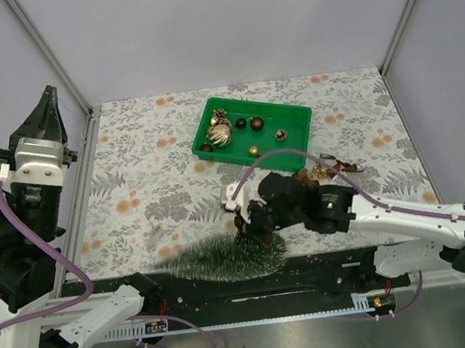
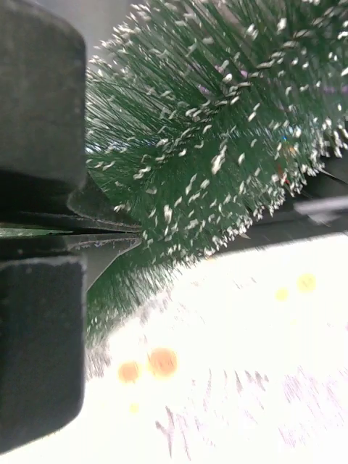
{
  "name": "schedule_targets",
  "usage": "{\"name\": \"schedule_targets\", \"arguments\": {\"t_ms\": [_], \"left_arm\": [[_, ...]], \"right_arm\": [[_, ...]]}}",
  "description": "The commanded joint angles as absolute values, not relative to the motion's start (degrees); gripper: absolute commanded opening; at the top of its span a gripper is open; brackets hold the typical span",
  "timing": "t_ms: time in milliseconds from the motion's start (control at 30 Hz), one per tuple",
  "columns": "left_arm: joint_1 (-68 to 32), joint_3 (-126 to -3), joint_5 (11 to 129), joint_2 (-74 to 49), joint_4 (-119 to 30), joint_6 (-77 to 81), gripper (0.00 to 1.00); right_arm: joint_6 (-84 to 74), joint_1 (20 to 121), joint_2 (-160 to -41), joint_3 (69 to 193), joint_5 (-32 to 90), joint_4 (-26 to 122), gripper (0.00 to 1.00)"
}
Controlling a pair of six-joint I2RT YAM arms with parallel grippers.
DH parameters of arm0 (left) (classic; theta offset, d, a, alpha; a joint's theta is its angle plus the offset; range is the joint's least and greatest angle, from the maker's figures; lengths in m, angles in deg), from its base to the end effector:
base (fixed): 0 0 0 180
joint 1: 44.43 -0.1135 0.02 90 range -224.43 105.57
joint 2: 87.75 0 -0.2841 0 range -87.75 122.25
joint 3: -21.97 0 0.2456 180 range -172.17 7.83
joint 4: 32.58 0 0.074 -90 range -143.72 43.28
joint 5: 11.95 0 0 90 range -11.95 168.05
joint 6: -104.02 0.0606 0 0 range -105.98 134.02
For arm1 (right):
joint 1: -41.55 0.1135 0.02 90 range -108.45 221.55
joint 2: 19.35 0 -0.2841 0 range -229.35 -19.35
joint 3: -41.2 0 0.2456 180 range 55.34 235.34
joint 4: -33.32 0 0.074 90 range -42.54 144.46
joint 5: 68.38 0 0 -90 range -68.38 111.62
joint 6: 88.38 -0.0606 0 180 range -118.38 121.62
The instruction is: Decorate the small christmas tree
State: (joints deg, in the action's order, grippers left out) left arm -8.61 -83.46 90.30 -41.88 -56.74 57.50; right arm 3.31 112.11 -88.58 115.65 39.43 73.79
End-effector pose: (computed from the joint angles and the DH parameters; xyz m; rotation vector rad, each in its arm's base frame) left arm 0.0523 -0.0219 0.6063 0.4546 0.8584 0.2249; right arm 0.0728 0.2621 0.3255 -1.5279 1.7724 0.9843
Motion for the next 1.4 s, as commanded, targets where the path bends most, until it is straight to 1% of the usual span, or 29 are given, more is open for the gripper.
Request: {"name": "schedule_targets", "arguments": {"t_ms": [0,133,200,367,633,900,1067,1233,1367], "left_arm": [[-8.6,-83.9,91.1,-42.1,-55.8,57.4,0.06],[-8.5,-84.0,91.2,-42.6,-56.0,57.5,0.06],[-8.5,-83.9,91.4,-42.8,-56.0,57.4,0.06],[-8.5,-83.4,91.4,-43.4,-56.1,57.4,0.06],[-8.5,-82.3,91.1,-44.2,-55.6,57.6,0.06],[-8.5,-81.1,90.8,-44.4,-54.8,57.8,0.06],[-8.5,-80.9,90.9,-44.3,-54.7,57.6,0.06],[-8.5,-81.3,91.1,-44.2,-54.8,57.6,0.06],[-8.5,-81.2,91.1,-44.2,-54.8,57.6,0.06]], "right_arm": [[3.3,107.0,-84.7,117.3,34.4,62.1,0.0],[-0.3,105.3,-87.3,114.8,33.5,52.8,0.0],[-2.7,104.6,-89.1,112.7,32.3,45.4,0.0],[-7.5,102.1,-92.0,107.6,25.9,32.0,0.0],[-13.6,94.8,-92.6,103.9,20.5,27.9,0.0],[-14.9,91.8,-87.9,97.5,21.0,24.8,0.0],[-17.6,90.8,-87.0,93.5,23.4,16.4,0.0],[-19.3,90.6,-87.8,92.1,24.3,7.8,0.0],[-20.8,90.3,-88.3,91.8,24.4,3.9,0.0]]}}
